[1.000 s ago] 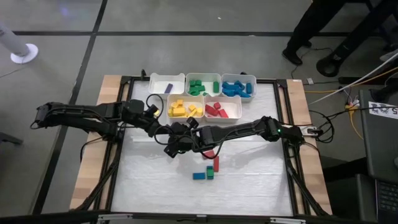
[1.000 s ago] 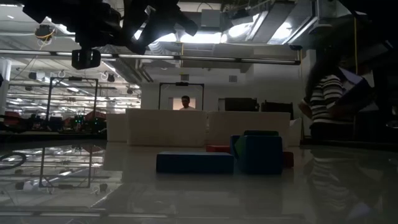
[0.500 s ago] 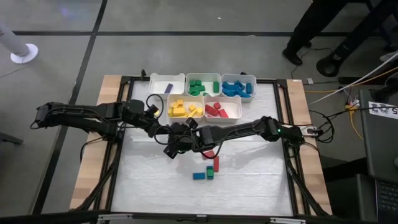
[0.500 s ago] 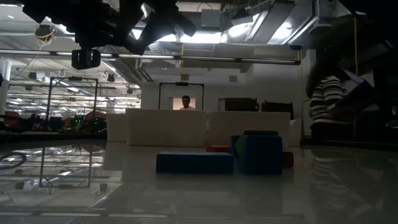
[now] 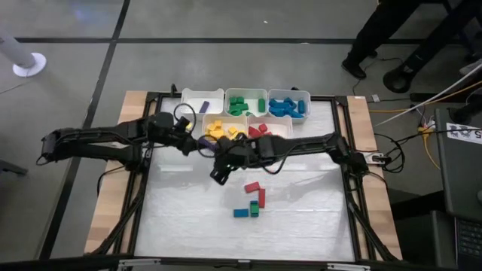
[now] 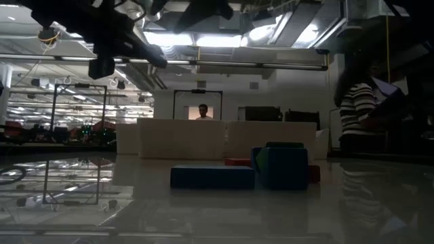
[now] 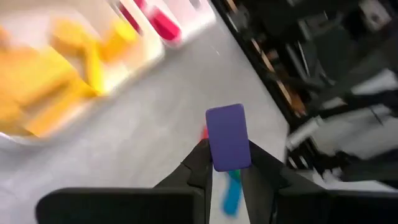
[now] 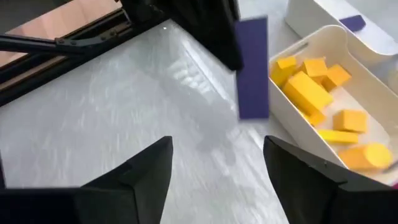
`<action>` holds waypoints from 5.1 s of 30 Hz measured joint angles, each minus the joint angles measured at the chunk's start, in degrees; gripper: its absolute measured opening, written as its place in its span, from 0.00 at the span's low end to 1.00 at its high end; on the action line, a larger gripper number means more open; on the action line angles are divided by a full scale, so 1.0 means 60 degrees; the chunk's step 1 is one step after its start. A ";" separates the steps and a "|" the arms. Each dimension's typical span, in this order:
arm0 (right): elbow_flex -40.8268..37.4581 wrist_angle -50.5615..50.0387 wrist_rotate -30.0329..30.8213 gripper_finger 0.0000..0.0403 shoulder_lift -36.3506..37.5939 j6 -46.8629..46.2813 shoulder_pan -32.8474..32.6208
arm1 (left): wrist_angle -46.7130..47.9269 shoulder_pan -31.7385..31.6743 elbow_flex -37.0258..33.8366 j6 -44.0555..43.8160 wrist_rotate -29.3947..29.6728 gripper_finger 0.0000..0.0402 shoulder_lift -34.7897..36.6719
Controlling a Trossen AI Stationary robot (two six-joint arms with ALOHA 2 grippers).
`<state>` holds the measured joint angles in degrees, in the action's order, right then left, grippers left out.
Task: Sort blocks
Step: Put the violet block into the top left bin, then put the red block into the bottom right bin, then put the blue block into the top right bin
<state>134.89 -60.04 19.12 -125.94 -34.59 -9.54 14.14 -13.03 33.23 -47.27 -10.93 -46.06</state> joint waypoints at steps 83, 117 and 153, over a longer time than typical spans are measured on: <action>-0.6379 0.0961 -0.3313 0.57 0.0050 0.4342 -0.0219 | 0.1534 -0.4996 0.0426 0.5427 0.1175 0.39 -0.0004; -0.2161 -0.3392 -0.0942 0.33 0.0050 0.4837 0.0743 | 0.1452 0.0422 0.0426 0.4198 -0.2635 0.39 -0.0004; -0.1392 -0.4907 -0.3242 0.61 0.0050 0.2559 0.3336 | -0.0457 0.2698 0.0423 0.3972 -0.1200 0.39 -0.0007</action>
<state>126.54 -89.48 -0.34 -125.64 -19.23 10.48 11.40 3.16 35.77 -23.44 -18.13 -46.11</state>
